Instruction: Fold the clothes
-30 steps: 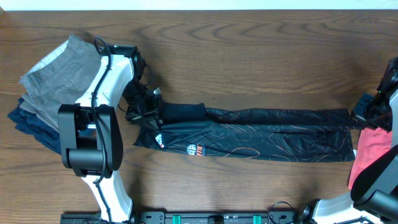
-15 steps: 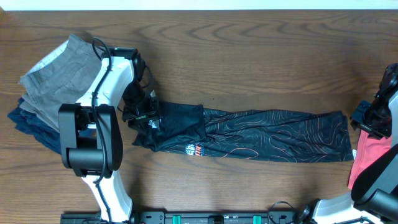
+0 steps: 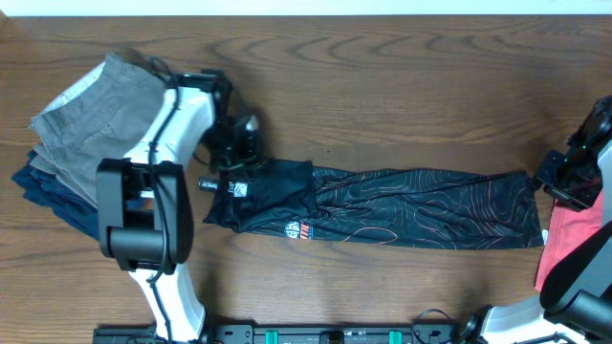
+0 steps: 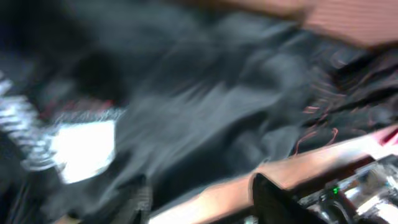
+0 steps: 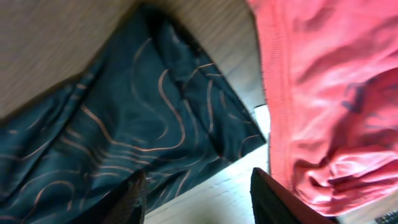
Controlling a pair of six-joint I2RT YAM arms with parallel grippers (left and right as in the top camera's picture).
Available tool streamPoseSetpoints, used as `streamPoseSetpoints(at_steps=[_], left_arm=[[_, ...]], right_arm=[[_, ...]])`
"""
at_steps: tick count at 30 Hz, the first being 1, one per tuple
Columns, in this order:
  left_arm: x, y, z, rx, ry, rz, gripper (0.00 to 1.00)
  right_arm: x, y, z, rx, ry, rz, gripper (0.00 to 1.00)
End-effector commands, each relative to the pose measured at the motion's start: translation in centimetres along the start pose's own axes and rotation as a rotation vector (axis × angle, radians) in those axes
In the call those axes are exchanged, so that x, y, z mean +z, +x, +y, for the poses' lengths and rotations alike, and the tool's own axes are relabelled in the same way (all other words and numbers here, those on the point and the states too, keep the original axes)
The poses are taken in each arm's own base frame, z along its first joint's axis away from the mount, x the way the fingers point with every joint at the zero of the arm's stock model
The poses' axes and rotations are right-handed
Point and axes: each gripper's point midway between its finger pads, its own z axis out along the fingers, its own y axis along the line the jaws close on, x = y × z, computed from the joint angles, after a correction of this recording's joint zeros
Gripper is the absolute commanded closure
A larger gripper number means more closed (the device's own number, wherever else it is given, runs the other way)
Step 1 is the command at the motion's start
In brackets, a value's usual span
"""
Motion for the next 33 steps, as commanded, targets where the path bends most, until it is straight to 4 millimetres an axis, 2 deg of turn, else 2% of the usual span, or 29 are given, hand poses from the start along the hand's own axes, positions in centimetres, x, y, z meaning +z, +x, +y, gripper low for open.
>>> streamPoseSetpoints(at_steps=[1, 5, 12, 23, 25, 29, 32, 33], left_arm=[[1.0, -0.2, -3.1, 0.119, -0.020, -0.043, 0.36], [2.2, -2.0, -3.5, 0.118, -0.187, -0.150, 0.36], [4.2, -2.5, -5.9, 0.172, -0.191, -0.182, 0.35], [7.6, -2.5, -5.3, 0.185, -0.264, -0.137, 0.36], [7.9, -2.3, -5.5, 0.193, -0.267, -0.133, 0.41], [7.8, -2.6, -5.0, 0.206, -0.332, -0.157, 0.62], [7.8, -2.7, -4.3, 0.211, -0.385, -0.171, 0.63], [7.9, -2.5, -4.2, 0.213, -0.387, -0.166, 0.66]], right_arm=[[-0.1, 0.3, 0.6, -0.019, -0.052, 0.007, 0.46], [-0.1, 0.3, 0.6, -0.019, -0.052, 0.007, 0.46], [-0.1, 0.3, 0.6, -0.019, -0.055, 0.007, 0.46], [-0.1, 0.1, 0.6, -0.019, -0.056, -0.001, 0.46], [-0.1, 0.1, 0.6, -0.016, -0.056, -0.001, 0.46], [-0.1, 0.1, 0.6, -0.016, -0.056, 0.000, 0.46], [-0.1, 0.2, 0.6, -0.016, -0.056, 0.000, 0.46], [-0.1, 0.2, 0.6, -0.016, -0.056, 0.000, 0.46]])
